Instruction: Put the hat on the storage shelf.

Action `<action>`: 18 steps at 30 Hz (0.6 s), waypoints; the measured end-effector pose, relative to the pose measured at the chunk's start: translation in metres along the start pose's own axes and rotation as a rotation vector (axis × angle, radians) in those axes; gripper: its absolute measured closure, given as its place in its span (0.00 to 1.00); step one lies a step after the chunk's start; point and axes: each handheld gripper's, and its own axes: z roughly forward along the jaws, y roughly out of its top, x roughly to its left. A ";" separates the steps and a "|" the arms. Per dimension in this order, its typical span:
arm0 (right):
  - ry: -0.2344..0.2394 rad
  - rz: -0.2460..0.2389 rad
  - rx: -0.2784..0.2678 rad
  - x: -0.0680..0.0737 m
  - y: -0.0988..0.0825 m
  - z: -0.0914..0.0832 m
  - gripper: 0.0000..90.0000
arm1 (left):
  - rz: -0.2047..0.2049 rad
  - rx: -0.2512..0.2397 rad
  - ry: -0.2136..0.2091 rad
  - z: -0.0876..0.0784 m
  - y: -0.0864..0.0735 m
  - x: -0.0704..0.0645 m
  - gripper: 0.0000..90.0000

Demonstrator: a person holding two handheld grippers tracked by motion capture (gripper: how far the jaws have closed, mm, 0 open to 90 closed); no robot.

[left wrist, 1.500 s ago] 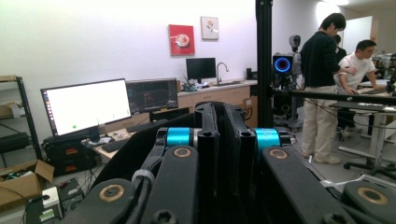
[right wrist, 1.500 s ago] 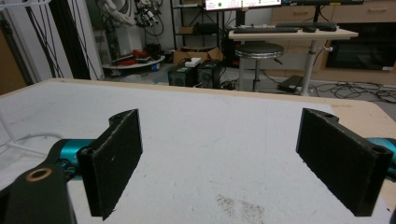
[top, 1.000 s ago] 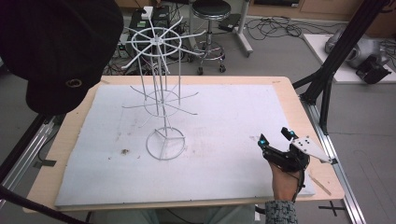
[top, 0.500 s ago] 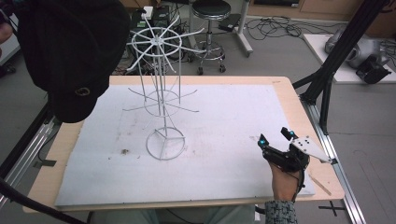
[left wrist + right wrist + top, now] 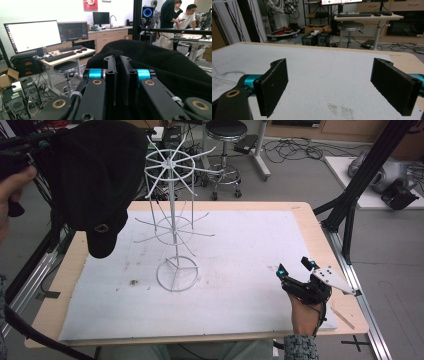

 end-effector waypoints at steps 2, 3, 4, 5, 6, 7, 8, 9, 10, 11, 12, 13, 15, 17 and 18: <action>0.001 -0.001 0.000 0.000 0.000 0.000 0.15 | -0.003 0.007 0.001 0.000 -0.003 0.001 0.92; 0.001 0.001 0.000 0.000 0.000 0.000 0.15 | -0.004 0.010 0.002 0.000 -0.005 0.002 0.92; 0.002 -0.002 -0.002 0.000 0.000 0.000 0.15 | -0.009 0.010 0.001 0.001 -0.006 0.002 0.92; 0.001 -0.002 0.001 0.000 0.000 0.000 0.15 | -0.010 0.014 0.001 0.002 -0.007 0.003 0.92; 0.001 0.000 0.002 0.000 0.000 0.000 0.15 | -0.006 0.023 0.002 0.003 -0.009 0.003 0.92; 0.000 -0.002 0.003 0.000 0.000 0.001 0.15 | -0.007 0.027 0.002 0.003 -0.010 0.003 0.92; 0.000 0.000 0.001 0.000 0.000 0.001 0.15 | -0.004 0.031 0.000 0.004 -0.011 0.004 0.92; 0.000 0.000 0.002 0.001 0.000 0.001 0.15 | -0.007 0.031 0.000 0.005 -0.012 0.004 0.92; 0.001 -0.001 0.003 0.001 0.000 0.001 0.15 | -0.006 0.034 0.000 0.006 -0.013 0.004 0.92; 0.001 -0.002 0.001 0.001 0.000 0.001 0.15 | -0.007 0.036 -0.001 0.006 -0.014 0.004 0.92; 0.000 0.000 0.001 0.001 0.000 0.001 0.15 | -0.006 0.040 -0.002 0.007 -0.015 0.005 0.92; 0.000 -0.002 0.002 0.000 0.000 0.001 0.15 | -0.007 0.042 -0.001 0.008 -0.017 0.006 0.92; 0.000 -0.004 0.003 -0.001 0.000 0.000 0.15 | -0.008 0.047 -0.003 0.009 -0.020 0.007 0.92; -0.002 -0.002 0.000 -0.001 -0.001 0.000 0.15 | -0.011 0.049 -0.007 0.010 -0.023 0.007 0.92; -0.003 0.004 0.002 -0.001 -0.001 0.000 0.15 | -0.010 0.054 -0.007 0.010 -0.025 0.007 0.92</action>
